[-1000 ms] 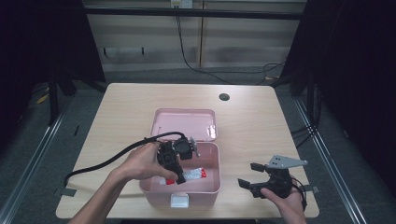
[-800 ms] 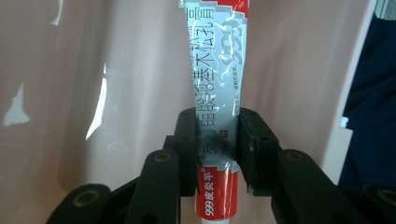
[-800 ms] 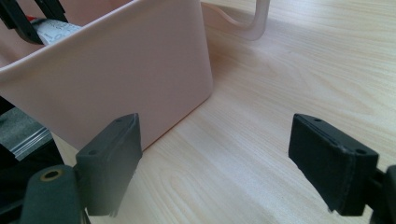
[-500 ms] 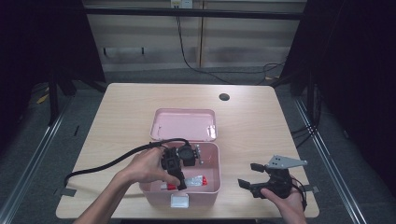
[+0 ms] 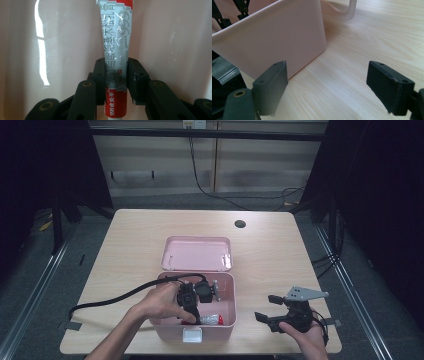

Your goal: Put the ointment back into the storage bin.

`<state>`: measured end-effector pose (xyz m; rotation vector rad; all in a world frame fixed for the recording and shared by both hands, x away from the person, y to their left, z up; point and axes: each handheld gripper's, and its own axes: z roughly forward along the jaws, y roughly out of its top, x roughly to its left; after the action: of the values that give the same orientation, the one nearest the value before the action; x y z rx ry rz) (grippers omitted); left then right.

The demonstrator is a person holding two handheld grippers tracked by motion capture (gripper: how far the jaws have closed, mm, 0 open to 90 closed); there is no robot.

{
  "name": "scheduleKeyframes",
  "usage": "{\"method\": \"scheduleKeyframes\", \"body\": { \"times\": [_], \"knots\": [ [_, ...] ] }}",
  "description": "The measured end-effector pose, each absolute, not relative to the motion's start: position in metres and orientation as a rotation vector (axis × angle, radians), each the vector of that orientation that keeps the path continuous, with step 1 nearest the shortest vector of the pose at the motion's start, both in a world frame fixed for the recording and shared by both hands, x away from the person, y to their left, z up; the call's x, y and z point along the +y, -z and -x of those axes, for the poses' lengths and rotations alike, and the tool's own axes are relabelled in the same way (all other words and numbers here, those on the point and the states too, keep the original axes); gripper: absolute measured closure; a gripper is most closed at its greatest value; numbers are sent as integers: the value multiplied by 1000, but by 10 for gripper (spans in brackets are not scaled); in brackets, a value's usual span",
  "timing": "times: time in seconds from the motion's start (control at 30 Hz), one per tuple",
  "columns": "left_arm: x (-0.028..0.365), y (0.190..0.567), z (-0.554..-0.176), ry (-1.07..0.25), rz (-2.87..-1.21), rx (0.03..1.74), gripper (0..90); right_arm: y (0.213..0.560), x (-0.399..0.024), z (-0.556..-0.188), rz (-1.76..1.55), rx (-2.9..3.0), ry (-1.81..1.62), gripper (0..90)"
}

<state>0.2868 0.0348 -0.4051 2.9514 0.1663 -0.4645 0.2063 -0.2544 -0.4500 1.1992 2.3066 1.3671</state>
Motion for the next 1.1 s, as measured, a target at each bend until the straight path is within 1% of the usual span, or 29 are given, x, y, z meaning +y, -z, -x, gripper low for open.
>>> {"method": "scheduleKeyframes", "body": {
  "times": [0.07,0.13,0.33,0.47,0.57,0.8,1.1],
  "knots": [
    [34,407,-287,477,-2955,149,705,450,-254,-206,-1202,2309,-1365,171],
    [33,410,-286,502,-2953,159,705,450,-255,-206,-1205,2310,-1362,171],
    [32,414,-289,523,-2947,173,705,451,-254,-206,-1202,2311,-1361,171],
    [34,419,-293,552,-2925,223,705,451,-254,-206,-1208,2312,-1359,171],
    [43,428,-299,569,-2929,271,705,451,-255,-207,-1210,2312,-1358,171],
    [41,426,-297,583,-2920,244,704,451,-254,-207,-1211,2312,-1356,171],
    [34,441,-293,615,-2958,204,704,451,-254,-207,-1211,2316,-1352,172]
  ]
}}
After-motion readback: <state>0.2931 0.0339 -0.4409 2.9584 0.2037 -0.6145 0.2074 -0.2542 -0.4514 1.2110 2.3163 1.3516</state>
